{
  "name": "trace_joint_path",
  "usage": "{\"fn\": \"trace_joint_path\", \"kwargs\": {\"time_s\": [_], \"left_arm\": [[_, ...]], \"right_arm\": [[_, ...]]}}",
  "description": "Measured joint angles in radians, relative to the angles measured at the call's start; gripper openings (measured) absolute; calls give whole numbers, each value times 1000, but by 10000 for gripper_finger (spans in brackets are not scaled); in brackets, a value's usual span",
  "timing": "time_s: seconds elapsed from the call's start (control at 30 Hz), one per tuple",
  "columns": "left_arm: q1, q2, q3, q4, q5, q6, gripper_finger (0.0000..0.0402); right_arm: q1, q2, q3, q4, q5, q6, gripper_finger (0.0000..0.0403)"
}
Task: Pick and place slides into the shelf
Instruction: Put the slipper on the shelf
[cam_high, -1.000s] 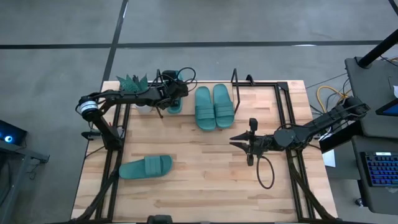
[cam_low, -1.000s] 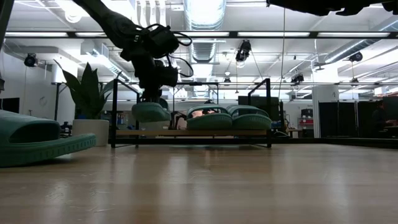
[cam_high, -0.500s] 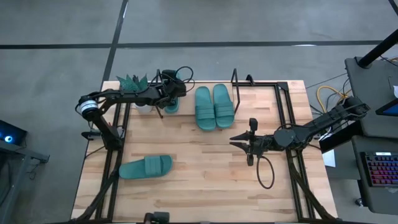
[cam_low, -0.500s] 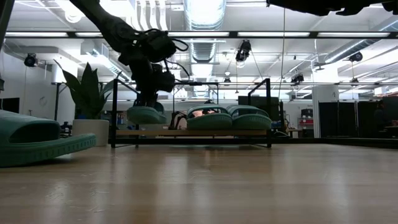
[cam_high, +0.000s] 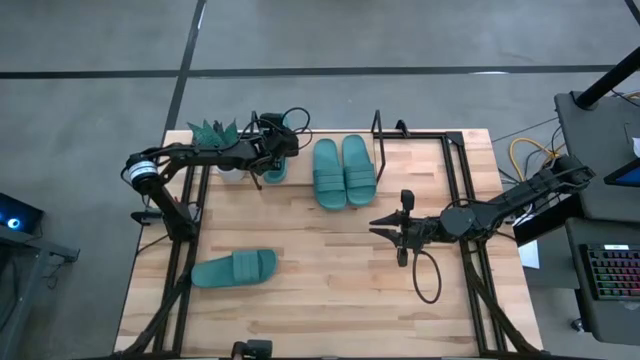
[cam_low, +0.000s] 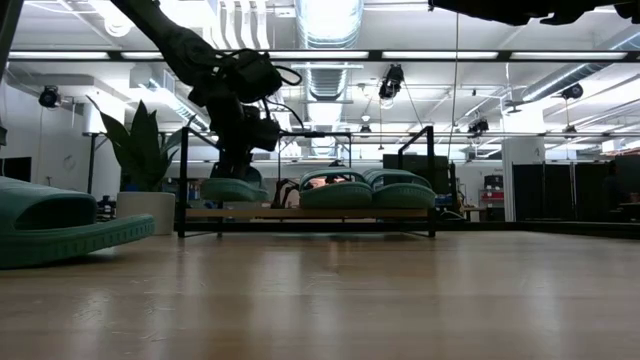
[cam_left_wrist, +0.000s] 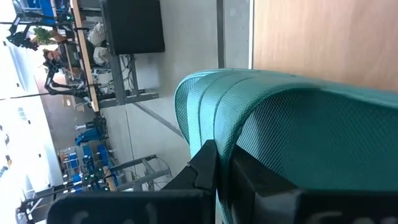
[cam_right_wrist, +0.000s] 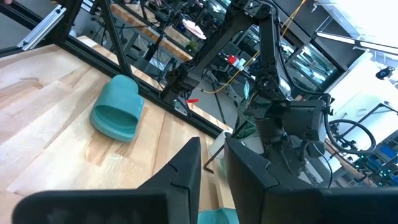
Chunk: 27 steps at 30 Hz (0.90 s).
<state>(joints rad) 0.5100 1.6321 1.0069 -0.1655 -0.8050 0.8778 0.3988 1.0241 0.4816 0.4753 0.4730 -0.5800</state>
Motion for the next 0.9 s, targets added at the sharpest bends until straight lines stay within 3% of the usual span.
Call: {"fn": "trace_joint_path", "kwargs": {"time_s": [0.33,0.77,0.9], "left_arm": [[1,1,-2,-3,12,-7,33],[1,1,-2,-4,41,-5,39],[3,1,-2,-9,34,1,65]], "right_arm": [[0,0,0,0,0,0,59],[0,0,0,0,0,1,59],[0,0,0,0,0,3,60]]}}
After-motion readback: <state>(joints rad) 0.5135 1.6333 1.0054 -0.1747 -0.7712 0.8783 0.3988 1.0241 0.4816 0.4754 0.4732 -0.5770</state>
